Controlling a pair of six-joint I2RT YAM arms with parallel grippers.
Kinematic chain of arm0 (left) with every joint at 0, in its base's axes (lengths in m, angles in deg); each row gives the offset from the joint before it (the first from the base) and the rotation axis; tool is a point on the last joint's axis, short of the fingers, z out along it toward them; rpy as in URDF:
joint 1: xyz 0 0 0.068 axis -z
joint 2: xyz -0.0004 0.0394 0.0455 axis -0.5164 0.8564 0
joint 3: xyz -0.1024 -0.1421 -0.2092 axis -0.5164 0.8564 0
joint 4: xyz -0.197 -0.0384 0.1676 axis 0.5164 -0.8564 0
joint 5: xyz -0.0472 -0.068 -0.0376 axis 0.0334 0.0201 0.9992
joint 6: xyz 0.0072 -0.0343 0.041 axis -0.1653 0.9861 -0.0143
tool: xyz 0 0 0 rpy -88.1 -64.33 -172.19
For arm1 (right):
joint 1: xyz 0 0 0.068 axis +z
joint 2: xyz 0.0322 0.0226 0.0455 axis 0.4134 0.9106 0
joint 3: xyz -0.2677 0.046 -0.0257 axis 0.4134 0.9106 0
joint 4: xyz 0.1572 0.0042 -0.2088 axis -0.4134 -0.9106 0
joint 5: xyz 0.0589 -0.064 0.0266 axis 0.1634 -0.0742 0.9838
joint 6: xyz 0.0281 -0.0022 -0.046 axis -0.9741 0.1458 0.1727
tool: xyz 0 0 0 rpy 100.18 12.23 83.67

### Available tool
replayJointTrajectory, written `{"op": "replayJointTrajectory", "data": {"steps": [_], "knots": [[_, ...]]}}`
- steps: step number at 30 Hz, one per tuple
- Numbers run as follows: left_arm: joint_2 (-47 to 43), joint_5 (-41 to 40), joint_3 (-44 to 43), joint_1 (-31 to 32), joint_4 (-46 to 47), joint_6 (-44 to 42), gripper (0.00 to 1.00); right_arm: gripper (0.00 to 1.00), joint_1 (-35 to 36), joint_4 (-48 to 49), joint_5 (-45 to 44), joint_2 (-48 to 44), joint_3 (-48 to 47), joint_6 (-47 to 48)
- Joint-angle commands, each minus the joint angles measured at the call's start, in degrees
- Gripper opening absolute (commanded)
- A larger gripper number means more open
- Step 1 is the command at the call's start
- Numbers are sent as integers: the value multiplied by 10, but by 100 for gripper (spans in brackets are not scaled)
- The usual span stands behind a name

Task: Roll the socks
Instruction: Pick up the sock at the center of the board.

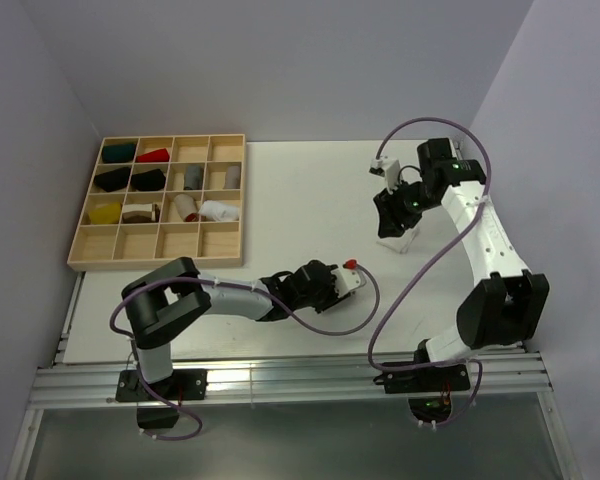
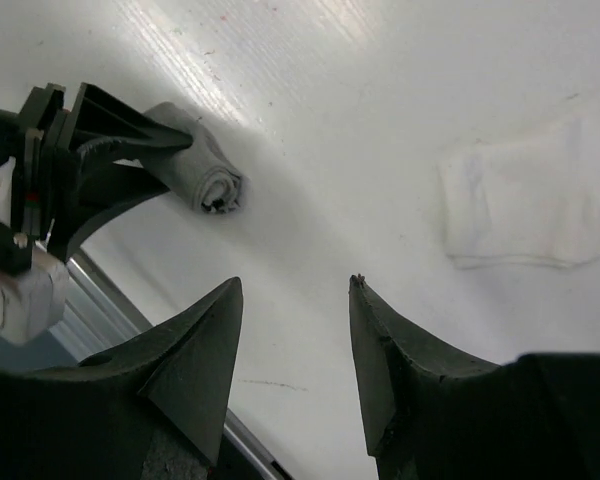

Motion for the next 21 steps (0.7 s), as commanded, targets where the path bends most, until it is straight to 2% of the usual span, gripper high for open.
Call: {"op": "replayJointTrajectory", "data": {"steps": [1, 17, 21], "knots": [[-29, 16, 25, -20, -80, 23, 0, 54, -12, 21, -10, -44, 24, -20], [-180, -42, 39, -155, -45, 84, 0, 54, -24, 34, 2, -56, 32, -49], [-228, -121, 41, -192, -57, 120, 0, 54, -24, 32, 7, -46, 23, -46]]}}
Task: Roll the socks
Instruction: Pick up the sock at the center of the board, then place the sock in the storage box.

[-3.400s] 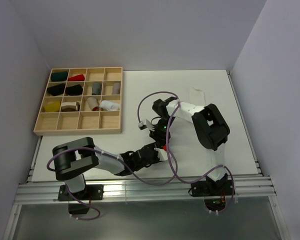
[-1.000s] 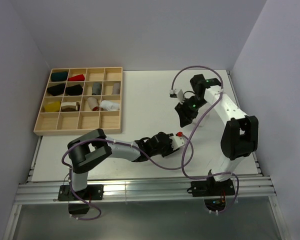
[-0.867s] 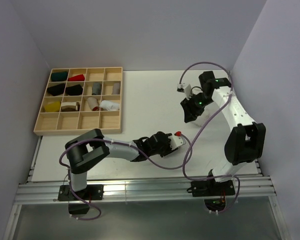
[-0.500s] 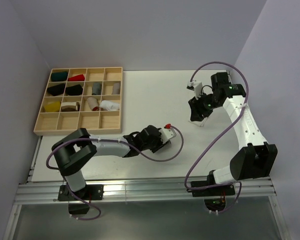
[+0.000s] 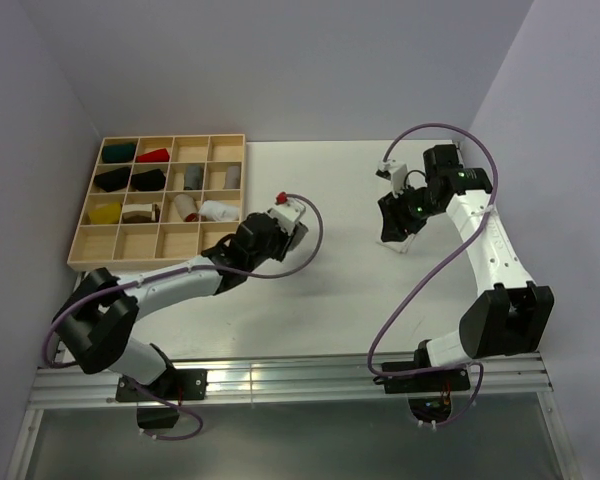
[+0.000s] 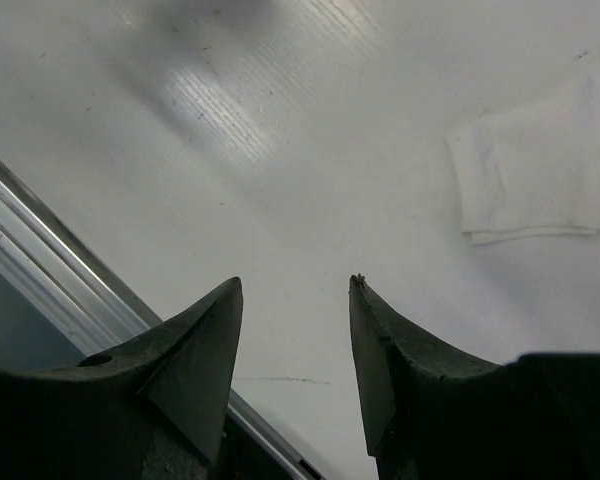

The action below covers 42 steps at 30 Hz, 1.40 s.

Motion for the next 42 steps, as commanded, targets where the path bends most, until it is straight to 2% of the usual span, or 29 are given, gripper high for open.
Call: {"op": "replayJointTrajectory", "data": {"steps": [1, 3, 4, 7, 10, 11, 17, 22, 31, 36, 42], "knots": [[-53, -94, 1, -28, 4, 51, 0, 54, -4, 15, 11, 9, -21, -5], [-70, -124, -7, -49, -27, 58, 0, 54, -4, 12, 11, 18, -27, 1], [-76, -174, -12, -57, -37, 69, 0, 54, -4, 12, 11, 23, -29, 2], [-98, -250, -12, -95, -65, 94, 0, 54, -3, 11, 14, 32, -36, 9], [-117, -297, -12, -135, -100, 123, 0, 54, -4, 9, 15, 44, -45, 16], [-124, -343, -13, -142, -111, 130, 0, 54, -3, 8, 15, 47, -50, 18], [-140, -442, -14, -184, -184, 175, 0, 54, -4, 6, 32, 73, -59, 34], [-146, -453, -13, -264, -205, 186, 0, 54, -3, 3, 49, 93, -66, 43], [-88, -467, -47, -394, -265, 212, 0, 54, -3, 1, 69, 124, -71, 75], [-62, -446, -60, -448, -237, 143, 0, 54, -3, 5, 79, 137, -69, 87], [-15, -426, -78, -464, -237, 83, 0, 54, -3, 15, 98, 158, -65, 92]]}}
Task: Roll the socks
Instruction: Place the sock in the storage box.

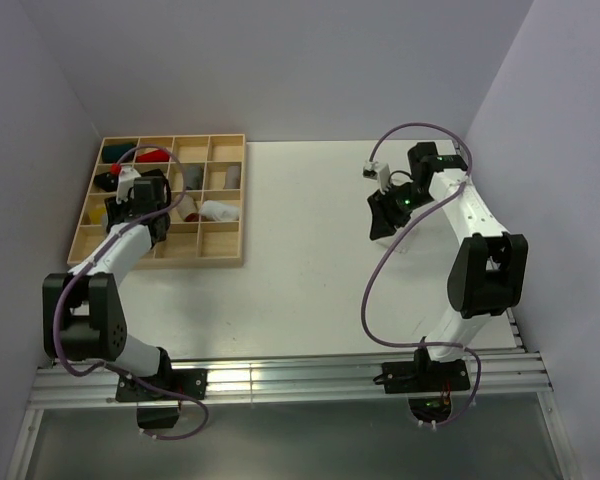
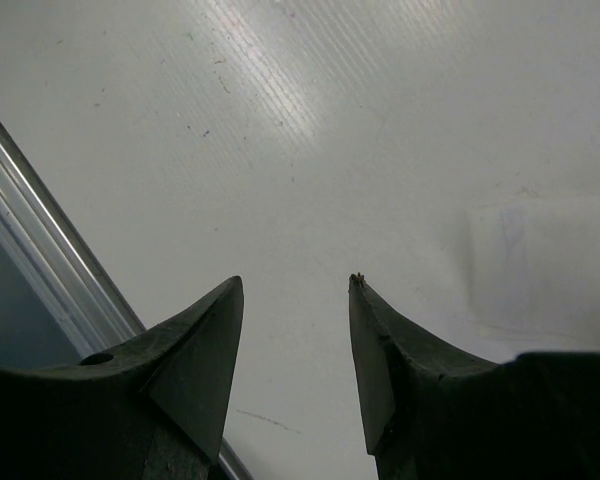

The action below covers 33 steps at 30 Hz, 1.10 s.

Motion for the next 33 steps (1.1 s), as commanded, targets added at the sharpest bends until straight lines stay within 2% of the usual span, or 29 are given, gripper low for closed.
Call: {"op": "replayJointTrajectory", "data": {"steps": [1, 8, 16, 33], "knots": [[17, 16, -23, -1, 15, -47, 0, 54, -2, 14, 25, 8, -17, 13], [85, 24, -24, -1, 21, -54, 0, 53, -2, 41, 18, 0, 24, 13], [144, 46, -46, 1, 1, -19, 0, 53, -4, 58, 11, -11, 60, 13], [186, 251, -58, -2, -66, 92, 0, 53, -3, 53, 0, -29, 77, 20]]}}
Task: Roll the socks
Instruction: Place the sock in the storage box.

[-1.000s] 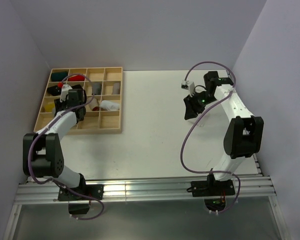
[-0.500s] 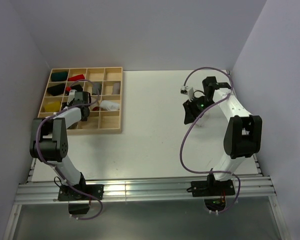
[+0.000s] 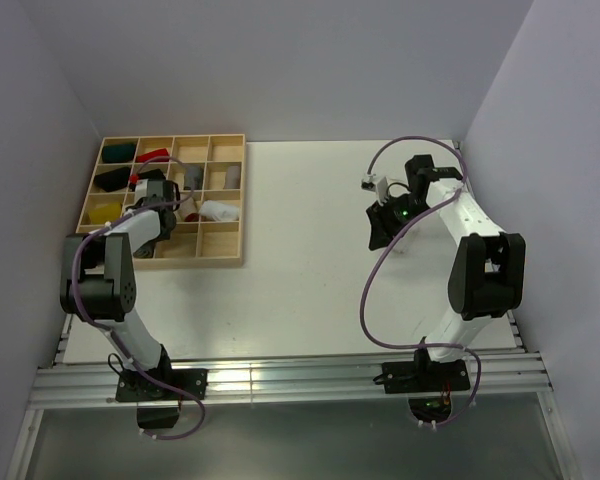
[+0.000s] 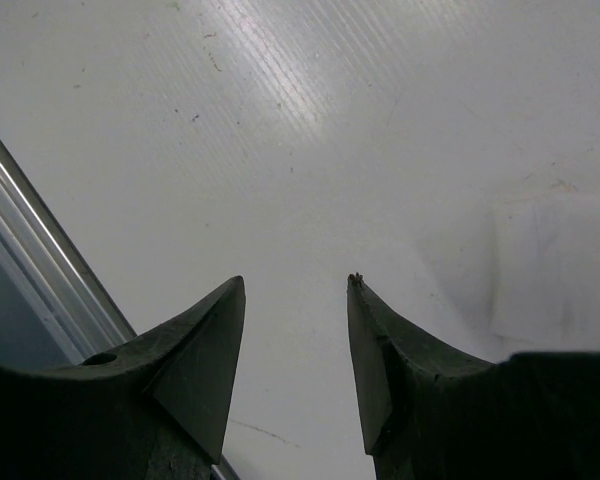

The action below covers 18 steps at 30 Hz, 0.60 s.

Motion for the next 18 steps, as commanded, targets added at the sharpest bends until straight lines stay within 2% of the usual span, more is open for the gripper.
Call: {"op": "replayJointTrajectory", "data": {"steps": [1, 7, 15, 18], "knots": [[27, 126, -8, 1, -22, 59, 0, 53, -3, 2, -3, -27, 5, 11], [33, 207, 10, -10, -25, 101, 0, 53, -3, -9, -5, -28, -3, 14], [43, 334, 49, -81, 0, 129, 0, 53, -2, -6, -5, -30, 6, 15], [35, 336, 49, -86, 1, 133, 8, 53, -2, 5, -3, -32, 14, 9]]}}
